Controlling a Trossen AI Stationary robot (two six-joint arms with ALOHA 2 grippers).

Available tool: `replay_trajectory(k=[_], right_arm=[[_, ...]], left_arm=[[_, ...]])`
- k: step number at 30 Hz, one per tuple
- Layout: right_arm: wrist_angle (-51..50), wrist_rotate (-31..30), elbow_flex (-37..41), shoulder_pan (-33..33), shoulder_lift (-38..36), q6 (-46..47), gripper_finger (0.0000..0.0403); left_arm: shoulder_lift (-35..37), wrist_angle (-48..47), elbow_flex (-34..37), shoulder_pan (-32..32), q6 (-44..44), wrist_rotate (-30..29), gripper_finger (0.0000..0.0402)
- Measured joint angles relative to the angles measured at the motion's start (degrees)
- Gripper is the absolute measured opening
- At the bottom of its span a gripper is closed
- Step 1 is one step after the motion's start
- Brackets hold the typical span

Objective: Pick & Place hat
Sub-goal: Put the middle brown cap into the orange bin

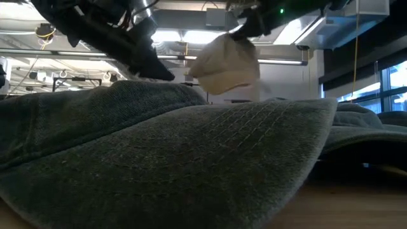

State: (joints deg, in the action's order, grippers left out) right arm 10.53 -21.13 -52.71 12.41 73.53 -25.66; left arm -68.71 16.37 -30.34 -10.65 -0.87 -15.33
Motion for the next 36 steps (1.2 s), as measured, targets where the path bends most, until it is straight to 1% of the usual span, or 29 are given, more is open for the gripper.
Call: replay_trajectory(k=[4, 6, 8, 16, 23, 26, 30, 34, 36], right_arm=[[1.0, 0.4, 0.0, 4.2, 2.4, 3.7, 0.0006], [1.3, 2.1, 0.0, 5.8, 4.4, 4.5, 0.0006], [3.0, 3.3, 0.0, 7.0, 6.8, 4.6, 0.0006], [9.0, 3.9, 0.0, 10.9, 18.3, 4.7, 0.0006], [13.2, 3.9, 0.0, 14.1, 24.8, 2.9, 0.0007], [13.7, 5.3, 0.0, 14.7, 26.0, 1.0, 0.0009], [15.1, 6.3, 0.0, 14.1, 26.0, -5.5, 0.0007], [15.5, 6.3, 0.0, 12.1, 23.9, -12.3, 0.0007], [15.0, 7.5, 0.0, 11.2, 22.6, -15.3, 0.0007]], left_arm=[[0.0, 0.2, 0.0, 0.0, 1.1, 0.0, 0.0124], [0.0, 0.1, 0.0, 0.0, 1.0, 0.0, 0.0123], [0.0, 0.2, 0.0, 0.0, 0.9, 0.0, 0.0122], [0.0, 0.1, 0.0, 0.1, 1.0, 0.2, 0.012], [0.0, 0.1, 0.0, 0.1, 0.7, 0.2, 0.0123], [0.0, 0.1, 0.0, 0.1, 0.7, 0.0, 0.0122], [0.0, 0.1, 0.0, 0.1, 0.6, 0.0, 0.0119], [0.0, 0.1, 0.0, 0.1, 0.6, 0.0, 0.0119], [0.0, 0.1, 0.0, 0.1, 0.6, 0.0, 0.012]])
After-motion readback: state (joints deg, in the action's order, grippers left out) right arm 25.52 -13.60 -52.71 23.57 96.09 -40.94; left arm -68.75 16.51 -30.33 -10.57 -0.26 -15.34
